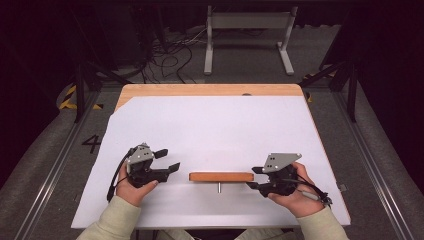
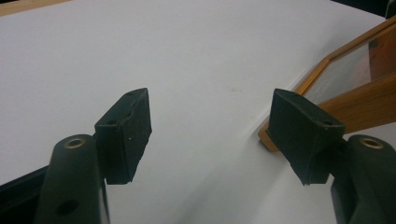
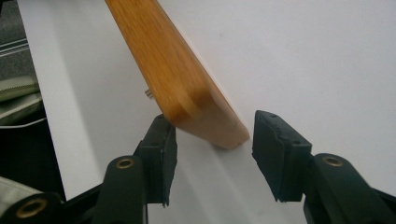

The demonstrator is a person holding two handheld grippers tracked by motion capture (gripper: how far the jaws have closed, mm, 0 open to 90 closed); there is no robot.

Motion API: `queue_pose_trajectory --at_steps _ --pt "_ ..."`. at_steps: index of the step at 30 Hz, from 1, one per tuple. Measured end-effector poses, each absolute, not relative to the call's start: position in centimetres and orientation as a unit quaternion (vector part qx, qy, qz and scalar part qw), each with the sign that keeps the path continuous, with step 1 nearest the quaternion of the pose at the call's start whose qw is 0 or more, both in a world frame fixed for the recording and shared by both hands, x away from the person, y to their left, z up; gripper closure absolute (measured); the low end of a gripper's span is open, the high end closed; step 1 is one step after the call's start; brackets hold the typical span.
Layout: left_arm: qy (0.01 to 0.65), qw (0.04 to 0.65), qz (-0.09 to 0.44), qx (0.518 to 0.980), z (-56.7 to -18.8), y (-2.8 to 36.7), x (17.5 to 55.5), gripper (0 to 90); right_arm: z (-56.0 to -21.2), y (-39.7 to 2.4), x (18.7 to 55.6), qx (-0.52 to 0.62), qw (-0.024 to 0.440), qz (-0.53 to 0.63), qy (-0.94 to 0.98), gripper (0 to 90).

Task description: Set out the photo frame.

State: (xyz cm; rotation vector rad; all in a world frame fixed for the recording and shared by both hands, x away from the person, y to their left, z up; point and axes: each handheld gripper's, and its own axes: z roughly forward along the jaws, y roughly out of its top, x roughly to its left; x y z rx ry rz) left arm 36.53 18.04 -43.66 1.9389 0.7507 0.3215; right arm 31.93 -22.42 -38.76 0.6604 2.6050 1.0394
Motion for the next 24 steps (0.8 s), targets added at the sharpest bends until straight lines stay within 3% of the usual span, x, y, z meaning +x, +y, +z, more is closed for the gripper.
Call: queue_pose_trajectory --at_steps 5,16,24 --pt "0.311 0.493 0.135 0.801 -43.6 18.1 36.5 31.9 -39.0 -23.1 31.6 0.233 0.120 0.348 0.900 58.5" --pt "0.313 0.483 0.137 0.806 -43.7 18.0 36.5 32.1 -40.0 -23.3 31.1 0.218 0.091 0.332 0.913 90.0" --pt "0.315 0.477 0.141 0.808 -43.8 17.9 36.5 32.1 -41.7 -22.8 31.7 0.223 0.073 0.333 0.913 90.0"
